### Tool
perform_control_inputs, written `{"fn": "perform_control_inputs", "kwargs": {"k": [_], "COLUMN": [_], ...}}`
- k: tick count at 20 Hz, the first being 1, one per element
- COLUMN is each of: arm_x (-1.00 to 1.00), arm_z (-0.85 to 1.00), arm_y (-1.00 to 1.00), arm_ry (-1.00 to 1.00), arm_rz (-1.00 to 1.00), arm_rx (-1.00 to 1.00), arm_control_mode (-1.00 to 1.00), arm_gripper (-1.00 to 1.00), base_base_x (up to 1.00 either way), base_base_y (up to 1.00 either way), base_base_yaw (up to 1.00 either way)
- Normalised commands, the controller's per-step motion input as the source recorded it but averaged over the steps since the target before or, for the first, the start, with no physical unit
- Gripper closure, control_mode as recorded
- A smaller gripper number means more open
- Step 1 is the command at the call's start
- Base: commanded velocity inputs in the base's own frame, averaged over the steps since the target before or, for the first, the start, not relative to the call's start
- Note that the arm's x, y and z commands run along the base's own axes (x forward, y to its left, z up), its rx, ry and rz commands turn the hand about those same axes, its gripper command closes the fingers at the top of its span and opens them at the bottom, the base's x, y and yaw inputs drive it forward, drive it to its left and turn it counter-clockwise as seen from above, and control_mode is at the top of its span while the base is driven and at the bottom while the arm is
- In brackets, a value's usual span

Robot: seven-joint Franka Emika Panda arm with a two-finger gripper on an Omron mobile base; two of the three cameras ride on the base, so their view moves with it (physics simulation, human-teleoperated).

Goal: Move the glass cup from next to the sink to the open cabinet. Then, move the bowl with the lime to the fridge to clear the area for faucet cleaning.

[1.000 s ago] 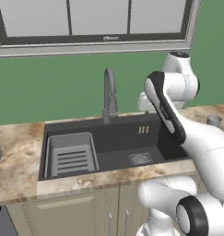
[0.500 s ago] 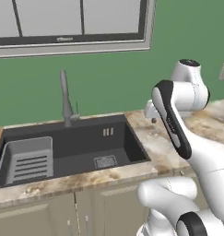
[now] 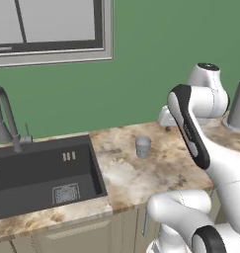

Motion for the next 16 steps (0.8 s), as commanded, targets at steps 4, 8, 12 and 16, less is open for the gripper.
{"fn": "perform_control_inputs", "kwargs": {"k": [4, 8, 12, 16], "arm_x": [0.75, 0.98, 0.57, 0.60], "arm_z": [-0.25, -0.54, -0.67, -0.76], "arm_y": [0.15, 0.24, -0.07, -0.15], "arm_ry": [0.01, 0.07, 0.07, 0.11], "arm_rz": [-0.04, 0.00, 0.00, 0.00], "arm_rx": [-0.03, -0.06, 0.00, 0.00], "arm_control_mode": [-1.00, -1.00, -1.00, -1.00], "arm_gripper": [-1.00, -1.00, -1.00, -1.00], "base_base_x": [0.22, 0.00, 0.00, 0.00], "base_base_y": [0.00, 0.00, 0.00, 0.00], "base_base_yaw": [0.00, 0.00, 0.00, 0.00]}}
